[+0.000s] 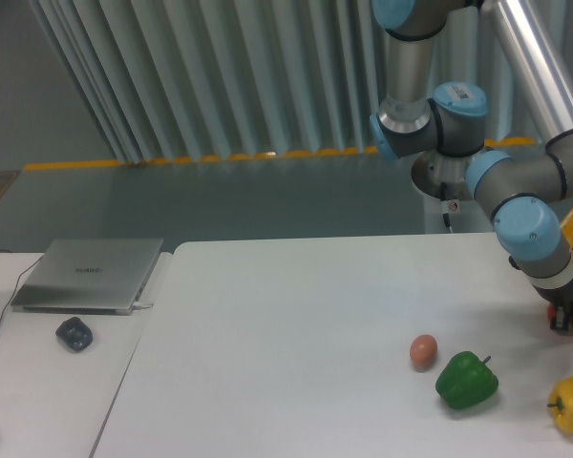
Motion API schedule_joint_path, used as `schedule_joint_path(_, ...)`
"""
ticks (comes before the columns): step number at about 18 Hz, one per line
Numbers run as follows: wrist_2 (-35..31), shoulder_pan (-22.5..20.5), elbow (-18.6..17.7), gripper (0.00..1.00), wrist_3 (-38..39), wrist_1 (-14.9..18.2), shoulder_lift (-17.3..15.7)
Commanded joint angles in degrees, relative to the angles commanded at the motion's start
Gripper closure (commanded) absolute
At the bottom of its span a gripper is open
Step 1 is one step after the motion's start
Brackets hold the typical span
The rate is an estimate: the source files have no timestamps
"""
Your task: Place the red peppers in a basket
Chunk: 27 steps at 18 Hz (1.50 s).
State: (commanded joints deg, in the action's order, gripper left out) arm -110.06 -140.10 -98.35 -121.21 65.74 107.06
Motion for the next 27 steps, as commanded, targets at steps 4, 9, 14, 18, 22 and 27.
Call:
schedule_joint_path(4, 2.92, 0.0, 0.53, 0.57, 1.85, 0.62, -2.03)
schedule_joint_path(9, 5.46, -2.98, 3.42, 0.57, 1.25, 11.15, -8.88)
schedule_joint_path(14, 13.71, -9.65, 3.52, 0.56, -0.43, 13.27, -12.31)
schedule_joint_path(18, 17.24, -16.33, 3.17, 0.55, -2.7, 14.59, -12.49)
schedule_joint_path(22, 17.24, -24.23, 2.46, 0.54, -10.87, 14.59, -11.79)
schedule_joint_path(27, 18.12, -29.53, 0.97, 0.51, -14.05, 13.54, -8.11)
